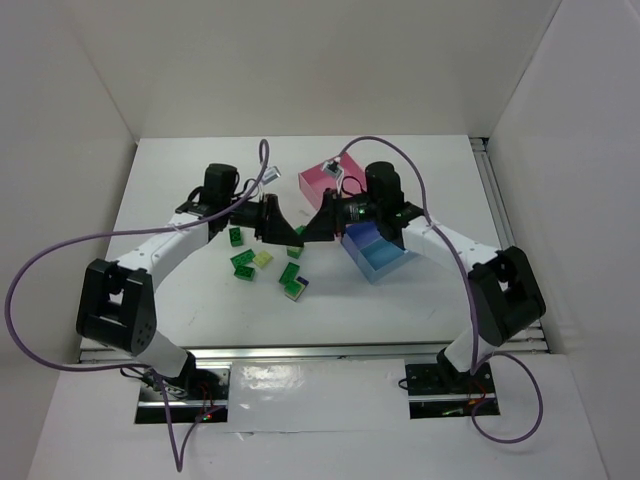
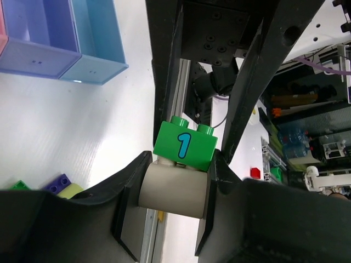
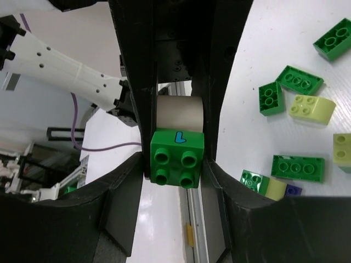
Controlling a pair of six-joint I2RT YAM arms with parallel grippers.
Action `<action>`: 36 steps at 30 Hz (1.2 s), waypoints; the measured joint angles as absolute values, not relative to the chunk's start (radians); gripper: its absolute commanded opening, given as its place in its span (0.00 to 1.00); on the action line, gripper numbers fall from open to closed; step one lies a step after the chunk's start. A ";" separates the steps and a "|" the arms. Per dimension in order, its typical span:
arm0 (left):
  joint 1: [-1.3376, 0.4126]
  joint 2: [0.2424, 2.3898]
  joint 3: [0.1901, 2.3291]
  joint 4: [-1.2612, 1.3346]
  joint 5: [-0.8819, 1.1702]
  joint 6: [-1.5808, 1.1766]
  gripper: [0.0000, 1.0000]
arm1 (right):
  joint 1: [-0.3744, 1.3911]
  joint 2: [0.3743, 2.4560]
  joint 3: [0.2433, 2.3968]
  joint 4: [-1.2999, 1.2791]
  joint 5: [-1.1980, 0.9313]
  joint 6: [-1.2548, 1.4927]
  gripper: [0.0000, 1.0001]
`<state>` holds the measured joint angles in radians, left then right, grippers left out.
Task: Sort the legos into containers by color
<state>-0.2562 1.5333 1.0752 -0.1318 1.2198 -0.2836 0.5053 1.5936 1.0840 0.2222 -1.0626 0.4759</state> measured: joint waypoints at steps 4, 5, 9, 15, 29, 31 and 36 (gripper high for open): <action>-0.261 1.538 1.093 -0.146 1.218 -0.262 0.00 | 0.464 1.559 1.054 0.242 -1.043 0.505 0.13; -0.255 1.538 1.093 -0.161 1.230 -0.256 0.00 | 0.438 1.551 1.050 0.243 -1.034 0.509 0.13; -0.239 1.539 1.092 -0.196 1.251 -0.234 0.00 | 0.346 1.545 1.045 0.246 -0.974 0.520 0.13; -0.239 1.539 1.092 -0.213 1.259 -0.232 0.00 | 0.341 1.545 1.036 0.235 -0.917 0.526 0.13; -0.319 1.589 1.210 -0.251 0.804 -0.379 0.00 | 0.344 1.591 1.153 -0.152 -0.311 0.354 0.13; -0.341 1.589 1.225 -0.257 0.737 -0.398 0.00 | 0.344 1.627 1.168 -0.170 -0.271 0.342 0.13; -0.371 1.588 1.232 -0.265 0.635 -0.426 0.00 | 0.344 1.706 1.184 -0.210 -0.221 0.318 0.22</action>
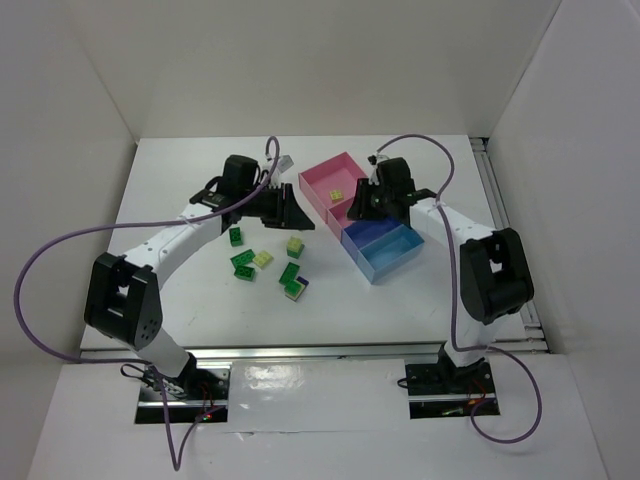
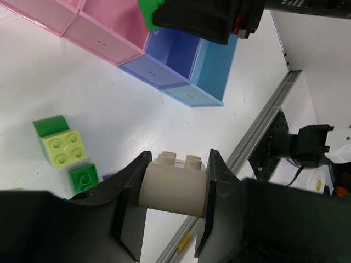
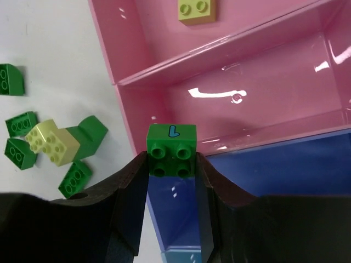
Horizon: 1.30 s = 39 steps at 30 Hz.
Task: Sort the legos into containers by color
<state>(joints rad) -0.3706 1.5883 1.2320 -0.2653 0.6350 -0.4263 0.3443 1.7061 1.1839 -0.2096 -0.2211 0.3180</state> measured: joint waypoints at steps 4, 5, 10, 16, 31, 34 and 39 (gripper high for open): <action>-0.378 1.588 1.232 -0.264 0.607 -0.427 0.00 | 0.344 1.732 1.217 -0.229 -0.197 0.302 0.64; -0.381 1.588 1.232 -0.264 0.604 -0.427 0.00 | 0.344 1.739 1.237 -0.240 -0.190 0.292 0.68; -0.401 1.588 1.233 -0.265 0.591 -0.427 0.00 | 0.344 1.757 1.304 -0.248 -0.168 0.262 0.71; -0.453 1.616 1.293 -0.296 0.561 -0.426 0.00 | 0.344 1.740 1.293 -0.254 -0.098 0.267 0.67; -0.666 1.990 1.658 -0.326 0.442 -0.474 0.00 | 0.248 1.090 0.924 -0.326 0.406 0.538 1.00; -0.692 2.095 1.783 -0.351 0.385 -0.484 0.08 | 0.248 0.992 0.874 -0.353 0.453 0.567 1.00; -0.708 2.223 1.927 -0.399 0.327 -0.502 0.61 | 0.247 0.878 0.856 -0.384 0.491 0.587 1.00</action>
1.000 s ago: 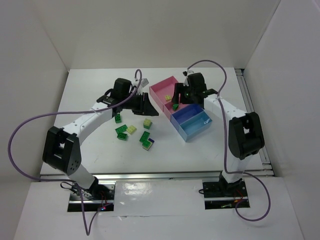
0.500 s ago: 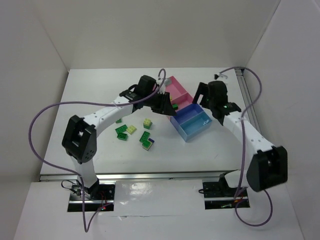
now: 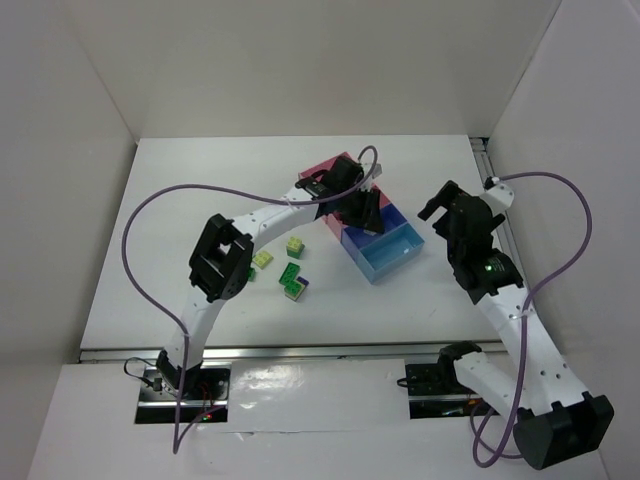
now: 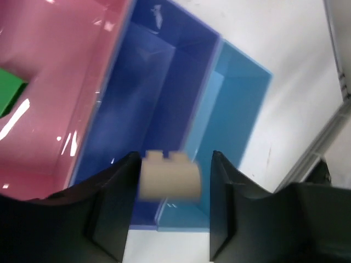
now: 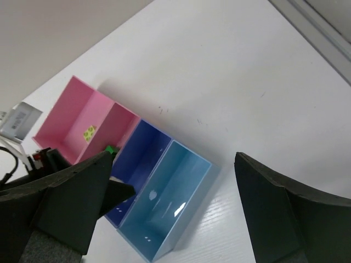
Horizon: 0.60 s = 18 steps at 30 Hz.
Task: Sort the legos into containers by color
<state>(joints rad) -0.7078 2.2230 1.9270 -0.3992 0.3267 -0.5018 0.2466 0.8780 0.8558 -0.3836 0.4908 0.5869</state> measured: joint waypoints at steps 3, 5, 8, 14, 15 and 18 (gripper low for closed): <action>-0.708 2.243 1.945 -0.433 0.284 -0.505 0.75 | 0.241 0.854 0.856 -0.389 0.502 0.587 1.00; -0.708 2.243 1.950 -0.451 0.267 -0.504 0.84 | 0.239 0.853 0.856 -0.393 0.503 0.587 1.00; -0.707 2.243 1.959 -0.458 0.252 -0.503 0.84 | 0.238 0.853 0.856 -0.402 0.498 0.587 1.00; -0.707 2.154 1.890 -0.476 0.207 -0.498 0.68 | 0.237 0.869 0.856 -0.390 0.402 0.553 1.00; -0.707 2.111 1.857 -0.486 0.188 -0.499 0.67 | 0.237 0.878 0.856 -0.383 0.373 0.544 1.00; -0.693 1.897 1.702 -0.496 0.102 -0.500 0.67 | 0.241 0.930 0.856 -0.353 0.240 0.525 1.00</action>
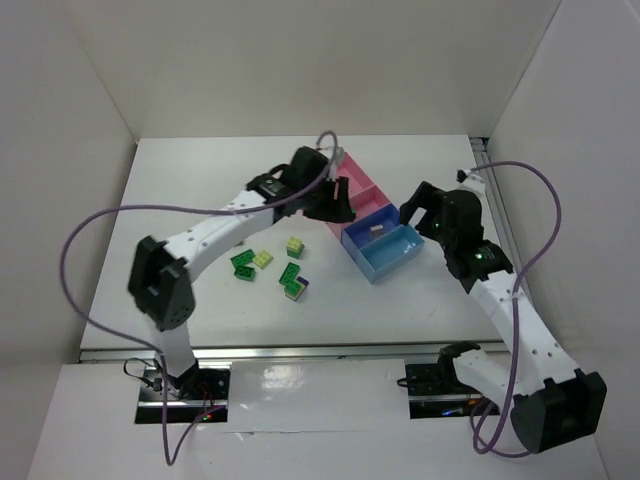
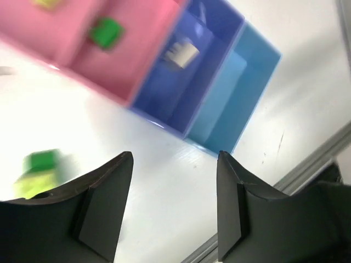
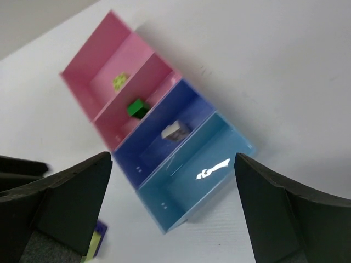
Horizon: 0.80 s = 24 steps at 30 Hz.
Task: Sort the legos into containers by color
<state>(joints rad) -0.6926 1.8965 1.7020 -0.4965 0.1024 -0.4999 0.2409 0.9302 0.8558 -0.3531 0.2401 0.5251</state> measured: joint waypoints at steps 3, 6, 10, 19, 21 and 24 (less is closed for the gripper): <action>-0.623 1.681 1.579 -0.501 0.019 -0.504 0.69 | 0.310 1.026 0.856 -0.300 0.144 0.526 1.00; -0.487 1.525 1.469 -0.512 -0.047 -0.524 0.74 | 0.499 1.133 0.862 -0.258 0.131 0.530 1.00; -0.290 1.448 1.325 -0.528 -0.074 -0.558 0.80 | 0.735 1.322 0.953 -0.253 0.164 0.525 1.00; -0.186 1.449 1.211 -0.592 0.016 -0.576 0.78 | 0.982 1.646 1.128 -0.268 0.141 0.378 1.00; -0.186 1.451 1.211 -0.591 0.042 -0.575 0.78 | 0.999 1.684 1.144 -0.278 0.141 0.340 0.97; -0.186 1.455 1.211 -0.589 0.070 -0.572 0.78 | 1.016 1.728 1.163 -0.292 0.143 0.292 0.89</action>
